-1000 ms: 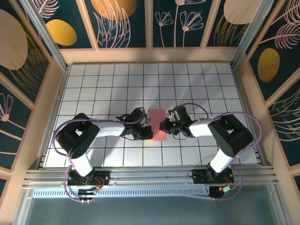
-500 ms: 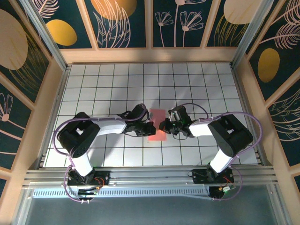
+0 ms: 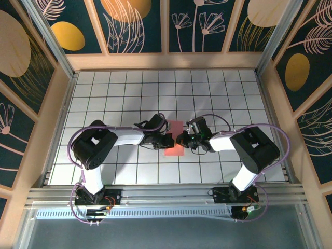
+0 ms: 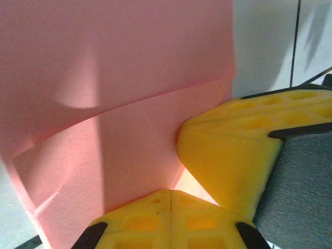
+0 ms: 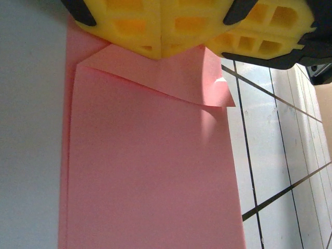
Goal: Fold a paper plane with a square sheet of paper (fold left side to right side)
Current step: Fold the triangle a second time at the center of the table.
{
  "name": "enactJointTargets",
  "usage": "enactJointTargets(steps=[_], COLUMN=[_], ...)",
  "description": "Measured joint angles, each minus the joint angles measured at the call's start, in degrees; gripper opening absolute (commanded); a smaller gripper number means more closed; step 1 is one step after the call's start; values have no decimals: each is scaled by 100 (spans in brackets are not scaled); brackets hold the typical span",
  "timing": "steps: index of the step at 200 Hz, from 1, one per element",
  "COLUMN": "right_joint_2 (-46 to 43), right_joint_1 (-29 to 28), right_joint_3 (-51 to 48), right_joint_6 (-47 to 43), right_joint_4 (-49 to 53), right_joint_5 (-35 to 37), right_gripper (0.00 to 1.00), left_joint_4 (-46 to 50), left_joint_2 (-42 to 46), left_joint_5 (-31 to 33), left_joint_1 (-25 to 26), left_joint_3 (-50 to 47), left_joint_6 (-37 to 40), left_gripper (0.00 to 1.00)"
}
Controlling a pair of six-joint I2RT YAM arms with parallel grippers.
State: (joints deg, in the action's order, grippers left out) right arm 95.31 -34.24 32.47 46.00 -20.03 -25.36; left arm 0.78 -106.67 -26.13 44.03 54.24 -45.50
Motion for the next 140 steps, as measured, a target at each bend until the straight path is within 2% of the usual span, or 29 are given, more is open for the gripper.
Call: enactJointTargets(steps=[140], right_joint_2=[66], right_joint_1=[2], right_joint_3=[70], right_joint_6=[-2], right_joint_4=[50], right_joint_5=[-28], right_gripper=[0], left_joint_4=[286], left_joint_2=[229], left_joint_5=[50], left_joint_1=[13], left_joint_3=[-188], left_joint_6=[870], left_gripper=[0])
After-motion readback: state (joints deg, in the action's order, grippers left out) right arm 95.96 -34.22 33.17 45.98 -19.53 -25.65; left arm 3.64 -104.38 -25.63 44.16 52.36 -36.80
